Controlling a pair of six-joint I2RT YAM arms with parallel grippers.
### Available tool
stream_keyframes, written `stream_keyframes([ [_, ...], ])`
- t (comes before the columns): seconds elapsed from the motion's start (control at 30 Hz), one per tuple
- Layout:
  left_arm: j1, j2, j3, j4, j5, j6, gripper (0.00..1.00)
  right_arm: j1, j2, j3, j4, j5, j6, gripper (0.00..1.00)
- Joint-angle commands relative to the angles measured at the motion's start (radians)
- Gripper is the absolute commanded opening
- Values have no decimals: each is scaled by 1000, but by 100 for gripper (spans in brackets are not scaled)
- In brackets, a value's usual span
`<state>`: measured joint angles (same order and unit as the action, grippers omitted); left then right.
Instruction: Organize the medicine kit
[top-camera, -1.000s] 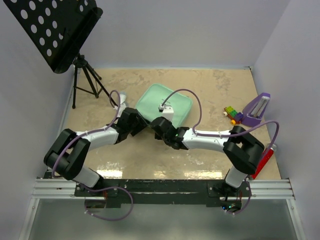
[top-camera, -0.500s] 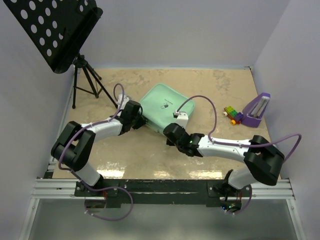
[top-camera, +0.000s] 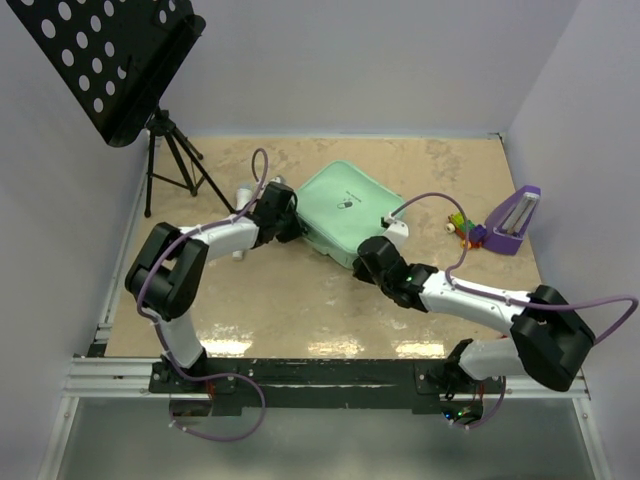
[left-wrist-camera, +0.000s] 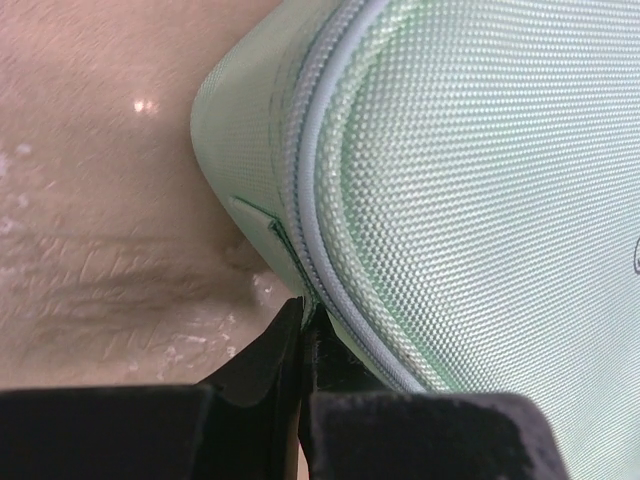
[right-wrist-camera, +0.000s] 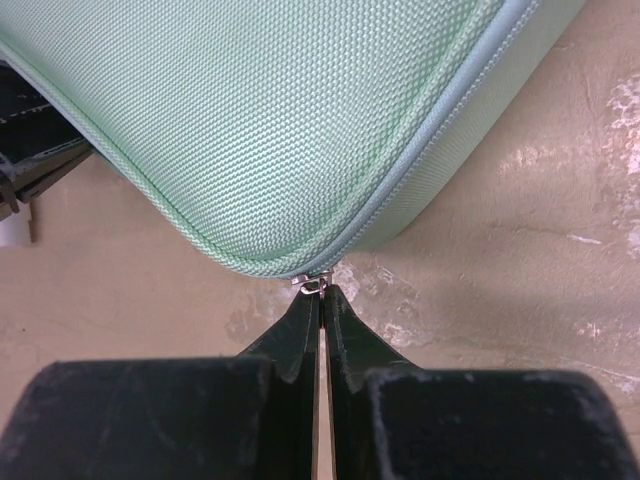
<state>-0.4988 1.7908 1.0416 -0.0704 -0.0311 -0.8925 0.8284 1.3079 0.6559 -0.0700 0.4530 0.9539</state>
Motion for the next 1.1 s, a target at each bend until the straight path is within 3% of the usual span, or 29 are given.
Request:
stream_keyframes([
  [0.0, 77, 39, 73, -34, -129, 153, 0, -23, -45, -15, -21, 90, -56, 0],
  [0.07, 78, 41, 92, -52, -99, 165, 5, -17, -18, 8, -40, 99, -90, 0],
  [0.23, 80, -24, 61, -49, -58, 158, 51, 34, 27, 48, -45, 102, -116, 0],
  [0.3, 80, -54, 49, -71, -58, 150, 62, 61, 60, 80, -56, 115, -112, 0],
  [0.67, 49, -272, -158, -11, -27, 26, 71, 159, 246, 263, -42, 95, -101, 0],
  [1.07, 11, -214, -210, 130, -81, -97, 73, 176, 318, 341, -31, 64, -112, 0],
])
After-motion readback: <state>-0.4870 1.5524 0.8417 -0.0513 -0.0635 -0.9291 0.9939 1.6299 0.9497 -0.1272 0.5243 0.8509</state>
